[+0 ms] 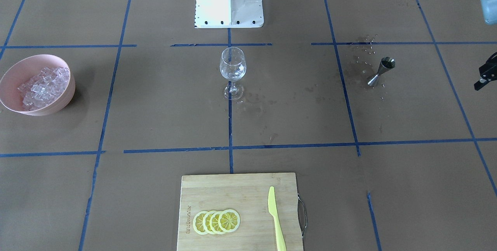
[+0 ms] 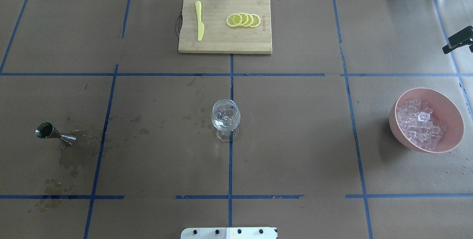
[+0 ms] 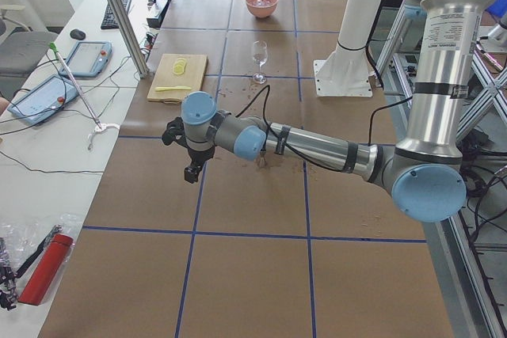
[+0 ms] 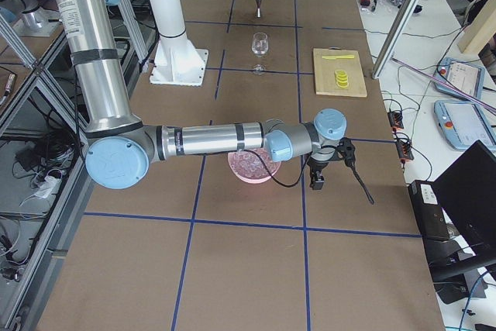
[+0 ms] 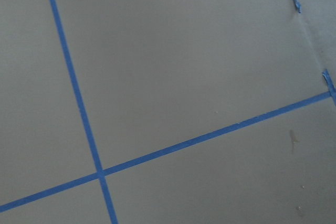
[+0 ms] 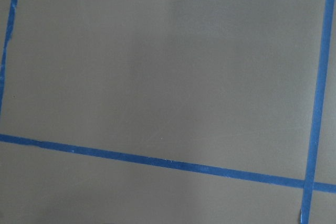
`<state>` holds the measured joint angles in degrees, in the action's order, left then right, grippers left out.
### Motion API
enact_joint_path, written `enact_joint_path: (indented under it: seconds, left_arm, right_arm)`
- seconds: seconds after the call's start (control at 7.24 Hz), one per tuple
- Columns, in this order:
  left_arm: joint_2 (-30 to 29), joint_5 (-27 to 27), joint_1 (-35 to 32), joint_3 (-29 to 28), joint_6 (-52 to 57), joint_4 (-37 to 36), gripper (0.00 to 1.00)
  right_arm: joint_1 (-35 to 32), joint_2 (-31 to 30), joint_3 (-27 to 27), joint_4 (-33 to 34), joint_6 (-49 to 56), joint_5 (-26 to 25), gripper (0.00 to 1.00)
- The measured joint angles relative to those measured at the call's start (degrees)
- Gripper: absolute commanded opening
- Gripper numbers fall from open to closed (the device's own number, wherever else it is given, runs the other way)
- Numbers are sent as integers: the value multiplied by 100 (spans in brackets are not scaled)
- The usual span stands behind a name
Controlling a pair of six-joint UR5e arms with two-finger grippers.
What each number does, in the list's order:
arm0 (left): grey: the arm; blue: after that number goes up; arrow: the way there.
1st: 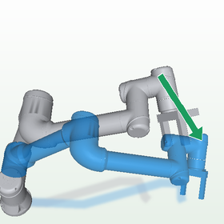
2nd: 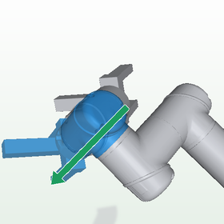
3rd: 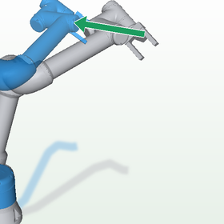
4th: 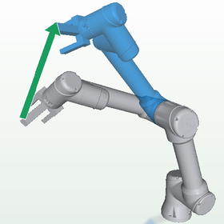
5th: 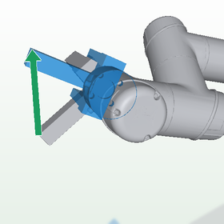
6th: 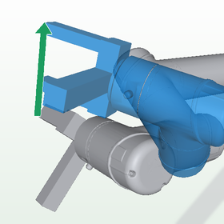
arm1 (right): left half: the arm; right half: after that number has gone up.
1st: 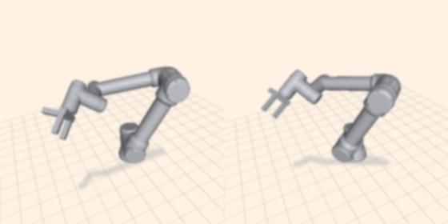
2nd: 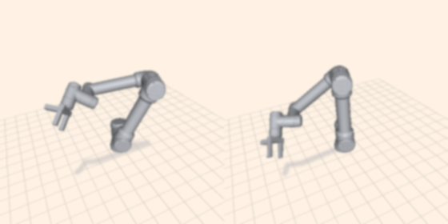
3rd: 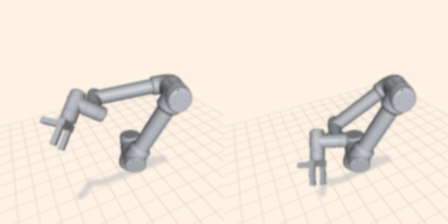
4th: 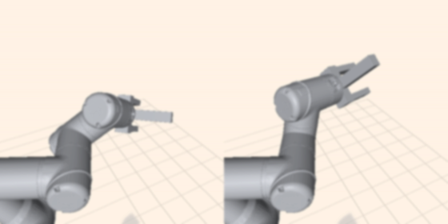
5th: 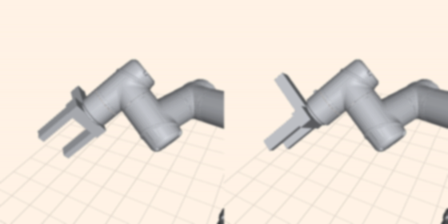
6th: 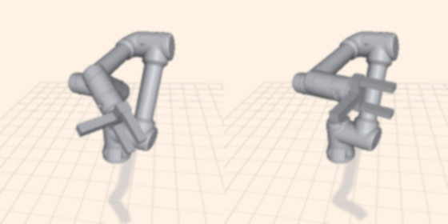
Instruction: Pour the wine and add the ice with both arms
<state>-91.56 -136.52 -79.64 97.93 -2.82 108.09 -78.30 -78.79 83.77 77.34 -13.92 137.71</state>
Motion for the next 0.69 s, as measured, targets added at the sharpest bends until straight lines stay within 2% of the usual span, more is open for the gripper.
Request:
enact_joint_path:
  seconds: [0.14, 0.41, 0.69]
  left_arm:
    - [470, 87, 256, -6, -580, 1176, 100]
    - [1599, 688, 1131, -23, -1963, 3878, 99]
    - [2335, 914, 1821, -23, -2800, 5620, 99]
  right_arm:
    - [0, -56, 39, -156, -5, 41, 100]
    - [-1, -159, 120, -375, -16, 171, 100]
    - [1, -254, 245, -431, -41, 241, 100]
